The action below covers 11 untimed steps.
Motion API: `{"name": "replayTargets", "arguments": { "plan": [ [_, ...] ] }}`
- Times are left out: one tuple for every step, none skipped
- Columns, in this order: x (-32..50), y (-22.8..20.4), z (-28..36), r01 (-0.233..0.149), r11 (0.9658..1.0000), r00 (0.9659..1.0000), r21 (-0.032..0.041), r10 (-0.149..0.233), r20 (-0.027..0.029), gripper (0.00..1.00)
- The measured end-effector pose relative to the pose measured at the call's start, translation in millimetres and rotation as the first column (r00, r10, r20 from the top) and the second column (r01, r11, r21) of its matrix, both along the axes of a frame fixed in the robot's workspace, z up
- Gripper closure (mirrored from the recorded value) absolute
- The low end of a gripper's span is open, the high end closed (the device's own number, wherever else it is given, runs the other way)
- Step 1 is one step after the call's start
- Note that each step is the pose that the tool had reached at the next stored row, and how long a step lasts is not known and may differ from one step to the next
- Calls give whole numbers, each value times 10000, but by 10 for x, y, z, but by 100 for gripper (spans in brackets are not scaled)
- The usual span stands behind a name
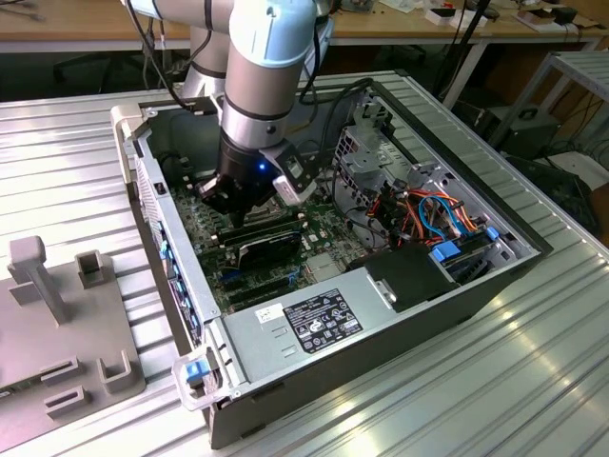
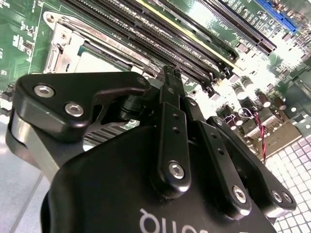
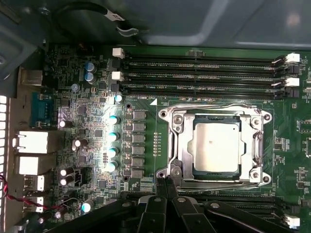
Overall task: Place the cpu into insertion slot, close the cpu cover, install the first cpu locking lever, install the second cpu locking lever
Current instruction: 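Install the second cpu locking lever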
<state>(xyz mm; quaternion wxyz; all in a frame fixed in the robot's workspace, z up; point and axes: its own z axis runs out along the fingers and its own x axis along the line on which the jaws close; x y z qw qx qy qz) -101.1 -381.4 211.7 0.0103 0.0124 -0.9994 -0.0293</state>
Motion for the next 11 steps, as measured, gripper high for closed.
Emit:
{"name": "replayTargets", "arguments": {
  "plan": [
    [-8, 1, -4, 0, 10000, 10000, 2, 0, -2, 89],
    [-10, 2, -6, 0, 10000, 10000, 5, 0, -2, 89],
    [-13, 3, -7, 0, 10000, 10000, 8, 0, -2, 89],
    [-15, 4, -10, -1, 10000, 10000, 14, 1, -1, 89],
    [-16, 5, -13, -1, 10000, 10000, 19, 1, -1, 89],
    [-16, 7, -19, -3, 10000, 10000, 28, 3, 0, 89],
    [-16, 7, -23, -2, 10000, 10000, 30, 2, 0, 89],
    [-17, 9, -28, -1, 10000, 10000, 35, 1, -1, 89],
    [-19, 11, -29, 0, 10000, 10000, 41, 0, -2, 89],
    [-20, 13, -31, 1, 10000, 10000, 47, -1, -1, 89],
    [-22, 21, -32, -9, 10000, 10000, 52, 9, 0, 89]
  ]
}}
